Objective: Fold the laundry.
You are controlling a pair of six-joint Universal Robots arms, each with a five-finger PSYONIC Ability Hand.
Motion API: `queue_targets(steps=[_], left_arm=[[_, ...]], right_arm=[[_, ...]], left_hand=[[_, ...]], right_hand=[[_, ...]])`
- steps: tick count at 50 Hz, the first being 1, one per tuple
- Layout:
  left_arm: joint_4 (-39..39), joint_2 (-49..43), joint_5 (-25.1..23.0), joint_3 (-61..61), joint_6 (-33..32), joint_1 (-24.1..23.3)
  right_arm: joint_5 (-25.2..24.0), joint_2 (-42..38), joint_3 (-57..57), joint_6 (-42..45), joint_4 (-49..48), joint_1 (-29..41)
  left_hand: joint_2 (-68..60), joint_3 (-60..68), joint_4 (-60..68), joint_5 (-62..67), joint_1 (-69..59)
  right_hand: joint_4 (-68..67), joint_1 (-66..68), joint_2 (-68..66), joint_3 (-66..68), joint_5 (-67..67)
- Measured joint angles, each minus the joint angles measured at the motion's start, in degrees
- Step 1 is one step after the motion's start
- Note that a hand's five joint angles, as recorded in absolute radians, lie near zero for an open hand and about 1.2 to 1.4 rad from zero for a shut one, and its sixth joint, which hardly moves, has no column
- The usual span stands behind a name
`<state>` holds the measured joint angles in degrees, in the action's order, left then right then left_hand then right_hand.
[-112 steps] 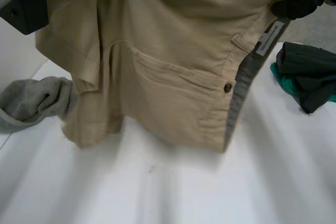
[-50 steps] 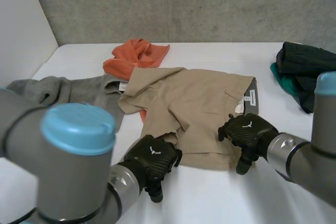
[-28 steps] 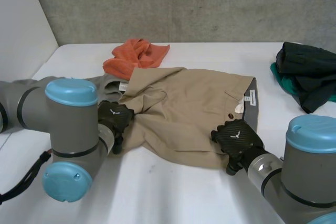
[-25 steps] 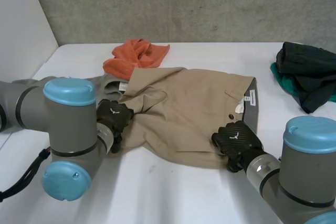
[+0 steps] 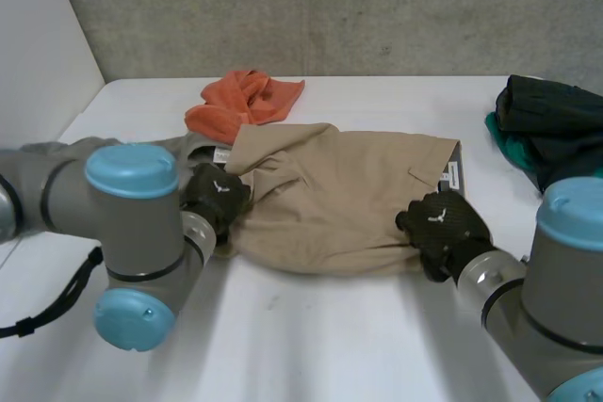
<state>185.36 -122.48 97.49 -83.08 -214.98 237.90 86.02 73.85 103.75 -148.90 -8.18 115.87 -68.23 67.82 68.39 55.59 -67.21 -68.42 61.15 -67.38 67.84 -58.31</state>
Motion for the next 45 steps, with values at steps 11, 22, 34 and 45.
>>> queue_targets(steps=[11,22,34,45], left_arm=[[-13.3,23.8,-3.1,3.9,7.3,-0.8],[-29.3,31.9,-6.9,27.3,14.6,1.1],[-36.0,5.0,-5.5,48.3,11.3,2.0],[-8.5,-5.0,-4.7,65.5,7.8,2.7]], right_arm=[[-0.1,10.3,-14.4,3.9,12.7,-3.2],[-2.3,10.9,-44.3,3.0,32.2,-6.3],[-2.6,-5.8,-55.5,3.5,37.2,-5.9],[6.2,-11.5,-58.9,2.7,-2.7,-2.8]], left_hand=[[-0.2,0.2,0.1,0.0,0.0],[-0.2,0.2,0.1,0.0,0.0],[-0.3,0.3,0.1,0.0,0.0],[-0.3,0.3,0.2,0.0,0.0]], right_hand=[[-0.1,0.8,0.0,0.3,0.0],[-0.1,2.5,0.0,0.3,-0.1],[-0.1,2.5,0.0,0.3,-0.1],[-0.3,2.8,0.0,0.3,-0.1]])
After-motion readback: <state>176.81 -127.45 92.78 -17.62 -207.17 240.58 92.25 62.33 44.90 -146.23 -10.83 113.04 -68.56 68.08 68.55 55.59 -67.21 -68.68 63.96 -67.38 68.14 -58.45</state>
